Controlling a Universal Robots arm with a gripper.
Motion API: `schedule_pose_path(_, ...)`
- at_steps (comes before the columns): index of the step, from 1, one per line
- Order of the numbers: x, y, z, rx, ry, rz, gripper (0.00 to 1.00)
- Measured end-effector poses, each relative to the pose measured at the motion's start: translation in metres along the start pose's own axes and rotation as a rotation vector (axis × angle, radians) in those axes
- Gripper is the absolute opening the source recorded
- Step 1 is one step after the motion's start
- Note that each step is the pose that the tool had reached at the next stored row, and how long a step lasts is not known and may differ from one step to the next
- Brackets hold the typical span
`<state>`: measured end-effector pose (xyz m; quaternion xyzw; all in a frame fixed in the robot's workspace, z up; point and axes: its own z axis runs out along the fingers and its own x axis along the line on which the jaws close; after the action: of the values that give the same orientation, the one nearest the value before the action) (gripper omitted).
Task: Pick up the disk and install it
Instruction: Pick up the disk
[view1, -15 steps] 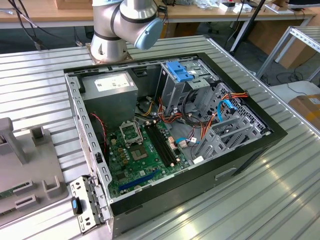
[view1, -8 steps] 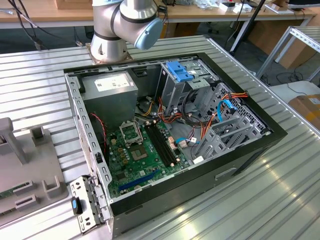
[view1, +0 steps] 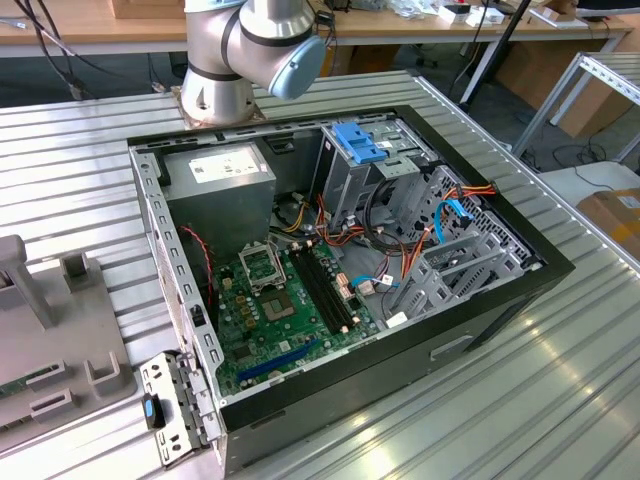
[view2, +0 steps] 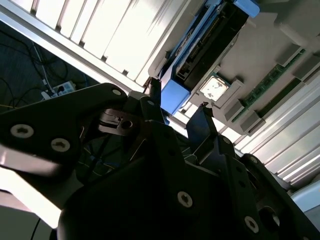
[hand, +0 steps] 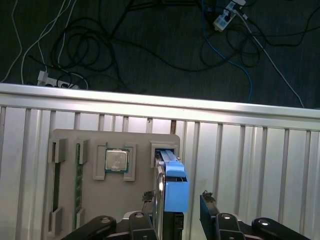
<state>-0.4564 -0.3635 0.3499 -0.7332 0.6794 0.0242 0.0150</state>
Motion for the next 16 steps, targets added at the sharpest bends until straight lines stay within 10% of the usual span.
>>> schedule_pose_path(16,0.0007,-0.0001,0.0127,0.0000,0.0000,0.000,0.48)
